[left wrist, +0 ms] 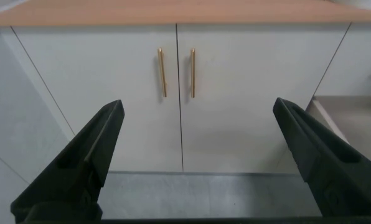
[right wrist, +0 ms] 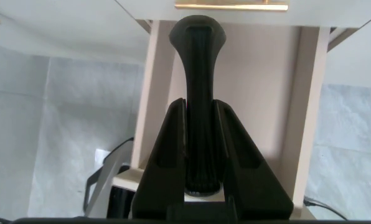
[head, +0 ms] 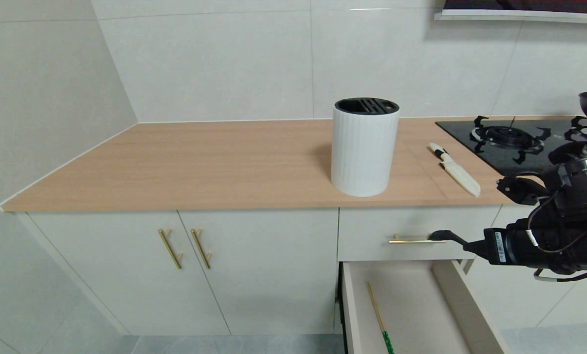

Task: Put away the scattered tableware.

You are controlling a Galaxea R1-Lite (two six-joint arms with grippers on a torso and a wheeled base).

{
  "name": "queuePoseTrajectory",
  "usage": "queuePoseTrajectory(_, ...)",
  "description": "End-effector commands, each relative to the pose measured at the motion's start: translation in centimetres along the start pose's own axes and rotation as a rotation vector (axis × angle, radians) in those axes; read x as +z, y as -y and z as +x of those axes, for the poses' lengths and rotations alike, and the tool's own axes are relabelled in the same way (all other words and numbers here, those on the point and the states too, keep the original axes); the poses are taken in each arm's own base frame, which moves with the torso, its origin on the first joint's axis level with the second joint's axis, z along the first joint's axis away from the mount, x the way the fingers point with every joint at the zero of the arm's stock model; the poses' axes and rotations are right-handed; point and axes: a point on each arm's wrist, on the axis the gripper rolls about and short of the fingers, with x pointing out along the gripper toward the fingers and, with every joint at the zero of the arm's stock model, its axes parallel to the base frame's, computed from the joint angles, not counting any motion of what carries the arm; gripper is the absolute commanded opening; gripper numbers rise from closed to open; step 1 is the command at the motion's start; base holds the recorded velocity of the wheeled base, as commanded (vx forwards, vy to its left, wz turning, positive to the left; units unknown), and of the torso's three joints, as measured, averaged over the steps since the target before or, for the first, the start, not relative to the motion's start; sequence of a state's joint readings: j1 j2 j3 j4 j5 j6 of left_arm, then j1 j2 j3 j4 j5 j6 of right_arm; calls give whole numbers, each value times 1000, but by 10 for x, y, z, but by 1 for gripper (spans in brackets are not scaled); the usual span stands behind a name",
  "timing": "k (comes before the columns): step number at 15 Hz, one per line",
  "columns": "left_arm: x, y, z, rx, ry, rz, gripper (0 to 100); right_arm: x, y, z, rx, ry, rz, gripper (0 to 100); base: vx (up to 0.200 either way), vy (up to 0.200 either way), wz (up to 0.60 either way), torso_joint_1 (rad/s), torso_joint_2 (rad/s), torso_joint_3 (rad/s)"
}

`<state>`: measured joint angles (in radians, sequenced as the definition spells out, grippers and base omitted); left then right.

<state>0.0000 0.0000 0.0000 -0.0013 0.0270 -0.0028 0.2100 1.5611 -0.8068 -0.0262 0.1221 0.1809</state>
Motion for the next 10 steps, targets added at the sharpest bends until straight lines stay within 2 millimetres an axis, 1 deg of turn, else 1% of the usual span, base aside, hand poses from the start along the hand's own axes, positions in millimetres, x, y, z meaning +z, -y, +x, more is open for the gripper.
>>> queuePoseTrajectory(1, 0, 0, 0, 1, -1, 0, 100, 0, 0, 1, 0, -5, 1, 0, 0, 0, 0, -188, 481, 286)
queuePoseTrajectory(10, 0, 0, 0, 1, -3, 0, 100, -3, 1, 3, -2, -16, -16, 0, 0, 0, 0, -181, 478, 290)
